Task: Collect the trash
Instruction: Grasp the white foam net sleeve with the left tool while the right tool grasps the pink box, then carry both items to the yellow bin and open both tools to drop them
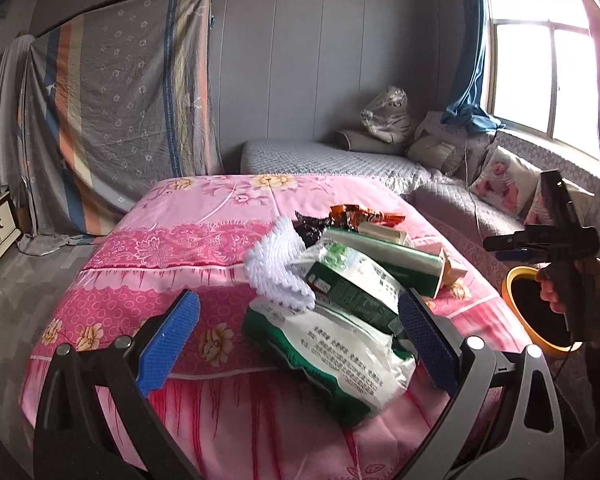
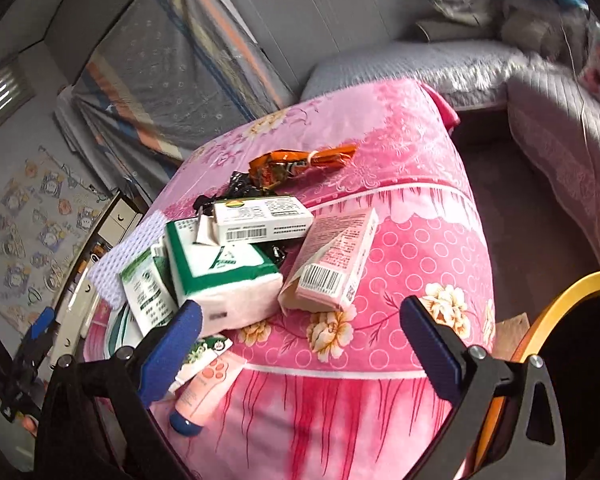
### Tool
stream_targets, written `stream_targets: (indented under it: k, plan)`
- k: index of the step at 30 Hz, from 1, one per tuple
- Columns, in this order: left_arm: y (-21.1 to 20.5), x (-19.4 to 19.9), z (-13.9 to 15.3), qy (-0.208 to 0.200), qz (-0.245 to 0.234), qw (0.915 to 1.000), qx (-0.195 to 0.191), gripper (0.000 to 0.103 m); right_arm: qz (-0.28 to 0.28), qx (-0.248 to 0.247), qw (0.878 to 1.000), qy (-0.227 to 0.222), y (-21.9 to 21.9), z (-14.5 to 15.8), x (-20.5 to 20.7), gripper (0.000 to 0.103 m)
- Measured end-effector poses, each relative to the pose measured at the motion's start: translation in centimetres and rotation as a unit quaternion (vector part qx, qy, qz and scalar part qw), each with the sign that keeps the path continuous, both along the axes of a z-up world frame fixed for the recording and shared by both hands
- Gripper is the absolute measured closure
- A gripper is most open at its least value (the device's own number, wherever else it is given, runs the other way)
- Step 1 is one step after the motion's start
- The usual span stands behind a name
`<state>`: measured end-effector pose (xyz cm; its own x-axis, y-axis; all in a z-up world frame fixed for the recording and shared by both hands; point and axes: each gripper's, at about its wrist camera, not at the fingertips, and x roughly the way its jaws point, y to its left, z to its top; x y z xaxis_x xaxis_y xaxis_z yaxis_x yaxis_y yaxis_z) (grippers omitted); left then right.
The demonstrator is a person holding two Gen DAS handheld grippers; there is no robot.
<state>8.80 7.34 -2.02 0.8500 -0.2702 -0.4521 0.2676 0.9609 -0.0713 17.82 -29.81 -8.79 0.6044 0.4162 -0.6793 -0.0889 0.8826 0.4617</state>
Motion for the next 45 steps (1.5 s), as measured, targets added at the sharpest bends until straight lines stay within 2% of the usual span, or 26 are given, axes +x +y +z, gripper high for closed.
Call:
stream_targets:
  k: [3,6,10,15,19,20,22,24,27,30,31,32,34,35,38,41,45]
  plan:
    - [1.1,2.2,0.4,0.01,-0.022,0.9997,-0.008,0.008,-0.013,-0.016,0.999,0.043,0.2,-0.3,3.1,0.02]
    - [1.8,4.0,0.2,0.019,-0.054,0.9982,-0.017,0.008,-0.015,-0.022,0.996,0.088,0.6,-1.5,5.8,0.023]
    - [2.0,5.6,-0.7,0.031,-0.059,0.9977,0.011,0.008,-0.015,-0.049,0.99,0.129,1.6,-3.2,8.4,0.023]
    - [2.4,7.3,-1.7,0.046,-0.067,0.9962,0.032,0.008,0.002,-0.083,0.984,0.155,3.2,-4.9,10.1,0.026]
    - [1.8,9.4,-2.1,0.057,-0.072,0.9937,0.065,0.008,0.004,-0.112,0.981,0.159,4.0,-5.3,10.8,0.041]
    - [1.7,9.9,-2.2,0.061,-0.072,0.9934,0.066,0.008,0.008,-0.11,0.982,0.156,4.0,-5.3,10.9,0.043]
    - [1.9,11.3,-2.2,0.076,-0.078,0.993,0.047,0.008,0.012,-0.113,0.983,0.143,4.0,-5.2,10.6,0.055]
    - [1.8,12.7,-2.3,0.092,-0.093,0.9909,0.032,0.008,0.017,-0.111,0.985,0.133,3.8,-4.9,10.2,0.056]
    - [1.3,14.9,-3.2,0.112,-0.095,0.9882,0.044,0.008,0.025,-0.086,0.989,0.119,3.1,-4.1,9.3,0.056]
    - [1.3,16.3,-4.3,0.141,-0.108,0.984,0.014,0.009,0.02,-0.064,0.993,0.098,1.9,-2.9,7.8,0.056]
    - [1.4,16.6,-4.5,0.145,-0.108,0.9835,0.004,0.017,0.017,-0.055,0.994,0.091,1.3,-2.4,7.2,0.056]
    - [1.5,16.8,-4.7,0.15,-0.111,0.9824,-0.006,0.042,0.015,-0.047,0.995,0.085,0.8,-2.0,6.6,0.056]
    - [1.8,17.3,-5.3,0.164,-0.112,0.9797,-0.024,0.07,0.012,-0.031,0.997,0.075,0.0,-1.3,5.3,0.056]
    - [1.8,17.5,-5.6,0.168,-0.111,0.9791,-0.025,0.08,0.012,-0.021,0.997,0.07,-0.3,-0.9,4.7,0.056]
    - [2.0,17.7,-6.5,0.174,-0.1,0.9795,-0.022,0.091,0.016,0.006,0.998,0.058,-0.6,0.0,2.9,0.056]
    - [3.1,16.7,-5.6,0.148,-0.089,0.9841,-0.041,0.091,0.026,0.036,0.998,0.045,-0.7,1.0,0.8,0.056]
    - [5.2,14.7,-2.8,0.102,-0.074,0.9887,-0.08,0.091,0.033,0.066,0.997,0.025,-1.0,2.5,-1.3,0.056]
